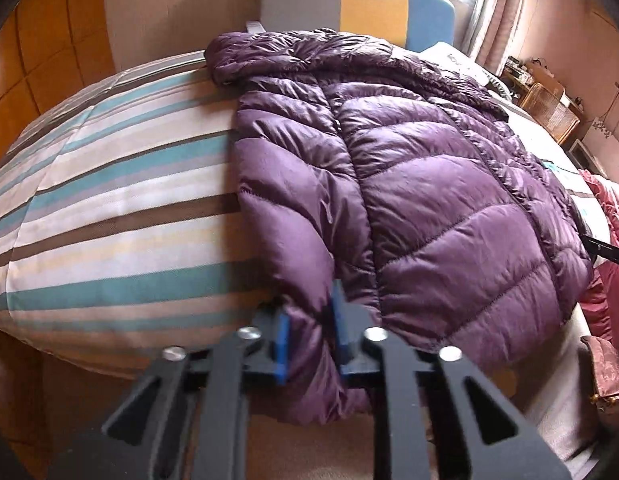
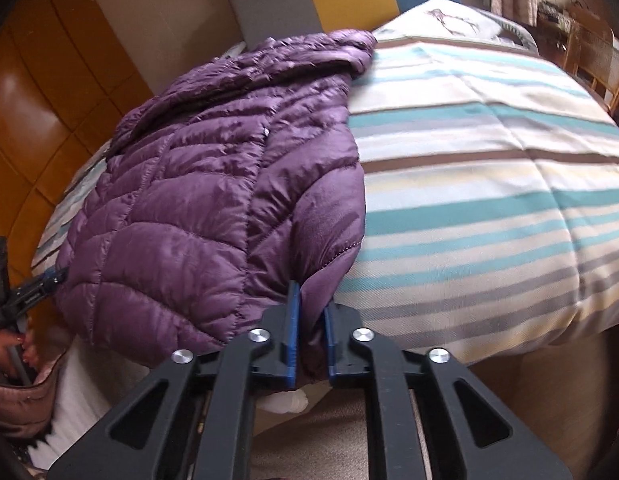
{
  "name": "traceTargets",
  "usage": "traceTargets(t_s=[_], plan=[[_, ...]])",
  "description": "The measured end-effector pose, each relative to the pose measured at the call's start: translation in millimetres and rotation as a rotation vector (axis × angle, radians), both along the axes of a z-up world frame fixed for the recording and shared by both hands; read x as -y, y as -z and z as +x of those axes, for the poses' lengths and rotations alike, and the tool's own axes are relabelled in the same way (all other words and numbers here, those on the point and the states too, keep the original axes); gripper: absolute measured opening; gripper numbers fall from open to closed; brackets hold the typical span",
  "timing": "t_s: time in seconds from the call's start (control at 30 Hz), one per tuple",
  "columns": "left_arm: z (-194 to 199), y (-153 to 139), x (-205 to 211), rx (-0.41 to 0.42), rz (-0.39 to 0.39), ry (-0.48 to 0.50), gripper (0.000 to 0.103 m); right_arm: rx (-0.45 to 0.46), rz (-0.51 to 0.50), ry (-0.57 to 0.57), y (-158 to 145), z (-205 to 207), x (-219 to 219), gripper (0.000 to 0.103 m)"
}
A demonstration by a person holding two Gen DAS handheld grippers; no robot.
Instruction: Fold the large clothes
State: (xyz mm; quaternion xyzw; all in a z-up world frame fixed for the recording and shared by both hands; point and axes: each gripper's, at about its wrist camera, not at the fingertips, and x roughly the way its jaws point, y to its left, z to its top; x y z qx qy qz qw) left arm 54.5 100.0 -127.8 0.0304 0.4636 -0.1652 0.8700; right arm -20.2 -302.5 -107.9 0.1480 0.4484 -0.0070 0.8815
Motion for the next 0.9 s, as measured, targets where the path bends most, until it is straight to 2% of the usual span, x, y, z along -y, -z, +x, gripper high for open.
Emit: traceTargets(t_s=[0.1, 0.47, 0.73, 0.9], plan=[[-1.9, -9.6, -2.9, 0.020, -0.024, -0.004, 0.008, 0.027, 0.009, 0.007, -7.4, -0.7, 2.3, 0.008], [-29.6, -58.4, -22.3, 0.157, -0.123, -0.035, 0.005, 0.170, 0.174, 0.005, -46.9, -10.8, 14.7, 0.005], [-49.1, -85.9, -30.1, 0.218, -0.179, -0.032, 0.004, 0.238, 0.205, -0.012, -73.3, -15.2, 15.8, 0.005], [-62.8, -107.7, -41.8, 0.260, -0.226, -0.035, 0.004, 0.304, 0.207, -0.035, -100.0, -29.3, 14.9, 0.005]])
